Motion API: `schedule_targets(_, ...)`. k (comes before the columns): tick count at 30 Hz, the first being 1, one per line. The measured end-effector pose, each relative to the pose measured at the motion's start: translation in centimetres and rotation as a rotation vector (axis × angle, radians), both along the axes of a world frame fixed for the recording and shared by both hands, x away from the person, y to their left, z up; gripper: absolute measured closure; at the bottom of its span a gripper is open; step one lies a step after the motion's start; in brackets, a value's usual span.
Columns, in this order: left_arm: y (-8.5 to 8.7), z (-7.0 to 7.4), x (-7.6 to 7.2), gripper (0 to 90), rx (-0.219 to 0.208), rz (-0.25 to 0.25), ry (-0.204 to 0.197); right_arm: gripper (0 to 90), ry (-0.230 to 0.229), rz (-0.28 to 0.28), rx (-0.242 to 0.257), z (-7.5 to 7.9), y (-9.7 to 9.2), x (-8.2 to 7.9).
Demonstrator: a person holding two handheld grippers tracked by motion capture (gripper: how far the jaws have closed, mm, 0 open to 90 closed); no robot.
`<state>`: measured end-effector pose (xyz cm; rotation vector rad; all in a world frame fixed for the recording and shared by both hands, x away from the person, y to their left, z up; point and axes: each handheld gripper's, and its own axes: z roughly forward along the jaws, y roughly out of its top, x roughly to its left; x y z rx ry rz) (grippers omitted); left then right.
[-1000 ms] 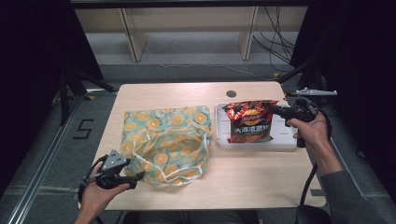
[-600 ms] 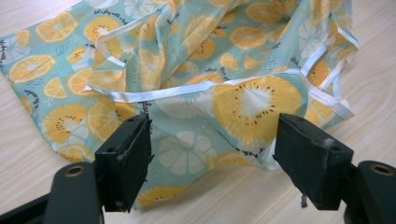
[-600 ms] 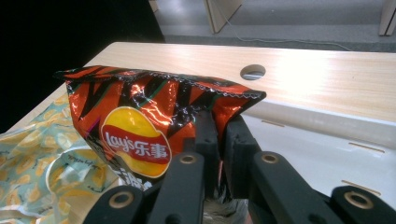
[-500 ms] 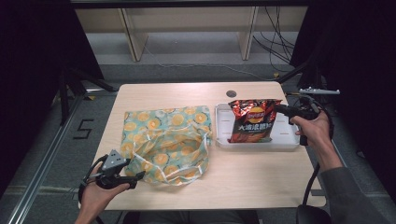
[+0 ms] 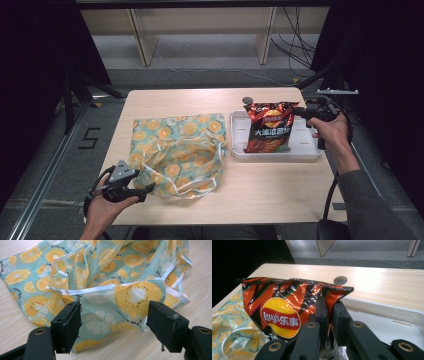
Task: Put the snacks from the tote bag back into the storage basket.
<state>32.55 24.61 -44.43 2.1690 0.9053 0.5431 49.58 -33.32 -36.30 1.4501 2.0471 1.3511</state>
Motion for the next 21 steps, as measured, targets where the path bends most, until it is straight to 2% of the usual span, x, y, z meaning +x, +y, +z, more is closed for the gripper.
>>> schedule_targets(1,0.0,0.0,0.0,27.0,-0.005,0.004,0.000,83.7,0.042,-0.025,0.034,0.2,0.3,-0.2)
schedule_targets(2,-0.4,-0.3,-0.3,27.0,-0.067,0.049,0.012,83.6,0.014,-0.007,0.007,0.1,0.1,0.1)
schedule_targets(3,-0.3,-0.2,-0.2,27.0,-0.047,0.036,0.015,83.5,0.033,-0.021,0.021,0.1,0.3,0.2)
schedule_targets(4,-0.4,-0.2,-0.3,27.0,-0.058,0.043,0.013,83.4,0.013,-0.007,0.001,0.0,0.1,0.4)
schedule_targets(5,-0.4,-0.2,-0.3,27.0,-0.056,0.042,0.015,83.4,0.013,-0.007,0.004,0.0,0.2,0.5)
schedule_targets(6,-0.4,-0.2,-0.3,27.0,-0.056,0.042,0.014,83.3,0.041,-0.026,0.025,0.1,0.5,0.4)
schedule_targets(7,-0.3,-0.1,-0.2,27.0,-0.040,0.032,0.015,83.4,0.006,-0.009,-0.003,-0.1,0.2,0.7)
schedule_targets(10,0.0,0.0,0.0,27.0,0.000,0.000,-0.001,83.3,0.019,-0.017,0.005,0.0,0.4,0.8)
schedule_targets(11,-0.2,-0.2,-0.1,27.0,-0.034,0.022,0.002,83.3,0.038,-0.028,0.025,0.0,0.6,0.8)
schedule_targets(12,0.0,0.0,-0.1,27.0,-0.006,0.006,0.005,83.2,0.037,-0.028,0.022,0.0,0.6,0.9)
schedule_targets(13,-0.3,-0.2,-0.2,27.0,-0.044,0.033,0.008,83.0,0.036,-0.035,0.020,-0.1,0.6,1.0)
schedule_targets(14,-0.2,-0.2,-0.2,27.0,-0.039,0.024,0.007,83.0,0.018,-0.028,0.003,-0.1,0.4,1.2)
schedule_targets(15,-0.4,-0.2,-0.3,27.0,-0.062,0.050,0.014,83.0,0.020,-0.033,0.002,-0.1,0.4,1.3)
schedule_targets(16,-0.3,-0.1,-0.2,27.0,-0.044,0.039,0.018,83.0,0.039,-0.045,0.027,-0.1,0.6,1.3)
schedule_targets(19,-0.2,-0.2,-0.2,27.0,-0.041,0.027,0.010,82.9,0.050,-0.058,0.033,-0.2,0.6,1.6)
schedule_targets(21,-0.3,-0.2,-0.1,27.0,-0.038,0.024,0.009,82.3,0.027,-0.056,0.004,-0.3,0.5,1.9)
